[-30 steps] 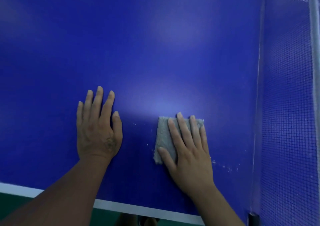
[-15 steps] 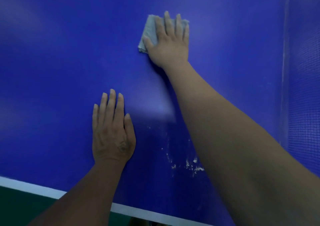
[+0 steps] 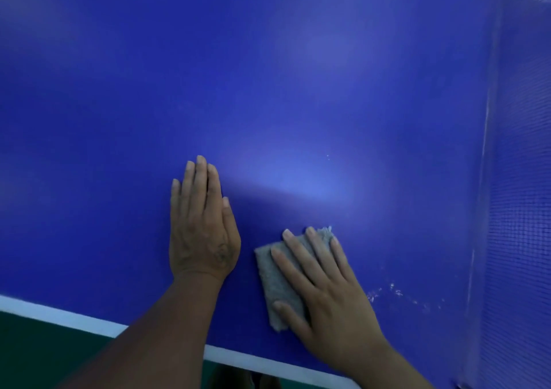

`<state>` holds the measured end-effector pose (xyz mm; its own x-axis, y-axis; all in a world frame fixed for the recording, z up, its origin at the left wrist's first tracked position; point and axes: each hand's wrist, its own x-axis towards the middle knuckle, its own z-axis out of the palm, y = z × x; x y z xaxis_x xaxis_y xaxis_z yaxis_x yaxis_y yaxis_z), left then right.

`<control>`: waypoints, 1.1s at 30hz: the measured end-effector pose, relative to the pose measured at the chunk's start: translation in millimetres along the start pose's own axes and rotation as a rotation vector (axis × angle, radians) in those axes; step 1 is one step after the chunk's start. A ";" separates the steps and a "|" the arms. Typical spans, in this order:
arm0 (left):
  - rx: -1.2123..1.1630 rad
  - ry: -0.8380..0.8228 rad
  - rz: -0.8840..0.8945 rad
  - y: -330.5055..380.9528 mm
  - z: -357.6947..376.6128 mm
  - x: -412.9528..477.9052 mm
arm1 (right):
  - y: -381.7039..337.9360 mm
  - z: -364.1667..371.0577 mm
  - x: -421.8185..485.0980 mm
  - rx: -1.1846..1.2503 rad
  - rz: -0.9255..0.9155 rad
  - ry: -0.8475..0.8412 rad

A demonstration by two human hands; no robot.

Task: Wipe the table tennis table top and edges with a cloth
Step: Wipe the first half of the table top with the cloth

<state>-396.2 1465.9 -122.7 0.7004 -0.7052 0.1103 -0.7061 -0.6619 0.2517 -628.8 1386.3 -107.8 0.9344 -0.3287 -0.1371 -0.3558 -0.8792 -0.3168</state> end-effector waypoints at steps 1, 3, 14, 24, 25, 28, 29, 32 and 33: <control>0.003 -0.003 -0.001 -0.1 -0.2 0.2 | 0.6 -1.5 4.2 0.003 0.001 -0.003; 0.005 -0.011 -0.001 -0.3 0.0 0.4 | 10.3 -8.2 33.3 -0.004 0.015 0.024; 0.016 -0.045 -0.004 -2.0 -1.9 -0.9 | 118.5 -50.0 99.0 -0.015 0.730 0.239; 0.000 -0.023 0.014 0.0 -4.4 -1.6 | -39.9 19.1 -15.1 -0.096 0.460 0.153; -0.003 -0.020 0.016 -0.3 -4.1 -1.7 | -26.8 13.6 -11.3 -0.120 0.425 0.144; 0.001 0.000 0.018 -1.9 -1.6 -2.6 | 37.4 -11.6 7.8 -0.181 0.473 0.166; 0.004 0.007 0.022 -2.1 -0.5 -3.2 | 61.7 -20.4 10.7 -0.192 0.535 0.177; 0.016 0.020 0.031 -3.1 1.7 -4.5 | 109.5 -35.9 -3.7 -0.128 0.824 0.203; 0.019 0.020 0.033 -3.4 1.6 -4.7 | 112.1 -35.7 -13.9 -0.087 0.932 0.225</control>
<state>-397.3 1471.0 -125.6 0.6787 -0.7215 0.1371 -0.7303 -0.6433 0.2298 -681.1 1280.0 -108.0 0.2613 -0.9587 -0.1123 -0.9629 -0.2508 -0.0995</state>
